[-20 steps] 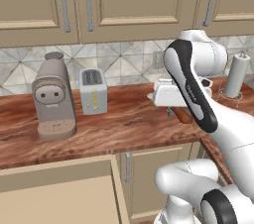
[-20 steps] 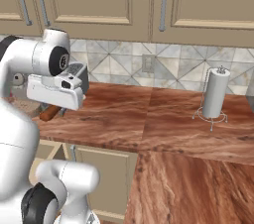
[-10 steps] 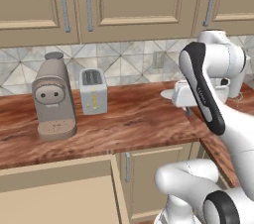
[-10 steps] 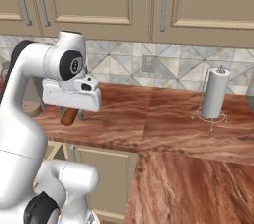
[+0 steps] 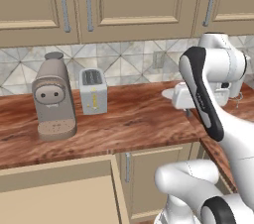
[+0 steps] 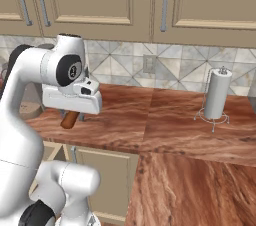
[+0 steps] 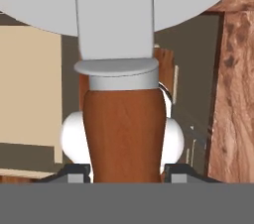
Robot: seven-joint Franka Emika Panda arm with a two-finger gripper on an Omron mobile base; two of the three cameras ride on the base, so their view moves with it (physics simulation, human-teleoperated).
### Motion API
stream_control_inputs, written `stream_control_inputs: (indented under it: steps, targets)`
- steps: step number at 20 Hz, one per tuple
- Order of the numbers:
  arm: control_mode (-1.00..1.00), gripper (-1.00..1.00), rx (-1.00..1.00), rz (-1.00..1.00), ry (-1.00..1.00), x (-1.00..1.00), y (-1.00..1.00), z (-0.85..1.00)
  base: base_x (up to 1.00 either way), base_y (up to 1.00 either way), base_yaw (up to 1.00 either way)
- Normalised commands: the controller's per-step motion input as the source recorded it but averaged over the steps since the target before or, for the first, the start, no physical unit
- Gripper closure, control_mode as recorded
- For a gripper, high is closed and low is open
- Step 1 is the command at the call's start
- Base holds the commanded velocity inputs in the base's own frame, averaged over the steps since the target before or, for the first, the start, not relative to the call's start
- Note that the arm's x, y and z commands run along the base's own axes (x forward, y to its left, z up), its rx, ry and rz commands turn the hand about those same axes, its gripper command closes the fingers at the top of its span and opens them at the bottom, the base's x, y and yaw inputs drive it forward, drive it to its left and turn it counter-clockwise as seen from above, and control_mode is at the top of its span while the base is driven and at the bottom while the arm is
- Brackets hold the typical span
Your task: Take the pizza cutter from the drawer on the left and place it on the dining counter for cutting.
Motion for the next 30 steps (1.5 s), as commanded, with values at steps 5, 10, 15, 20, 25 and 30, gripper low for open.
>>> stream_control_inputs:
  steps: [5, 10, 15, 20, 25, 30]
  targets:
    - [-1.0, 1.0, 0.0, -0.16, 0.0, 0.08, 0.08, 0.0, 0.0, 0.0, 0.0]
    - [-1.0, 1.0, 0.0, -0.09, 0.0, 0.03, 0.03, 0.0, 0.0, 0.0, 0.0]
    - [-1.0, 1.0, -0.01, -0.03, 0.0, 0.02, 0.02, 0.0, 0.0, 0.0, 0.0]
    - [-1.0, 1.0, -0.02, 0.0, 0.0, 0.0, 0.0, 0.0, 0.0, 0.0, 0.0]
    - [-1.0, 1.0, -0.07, 0.0, 0.0, 0.0, 0.0, 0.0, 0.0, 0.0, 0.0]
    - [-1.0, 1.0, -0.02, 0.0, 0.0, 0.0, 0.0, 0.0, 0.0, 0.0, 0.0]
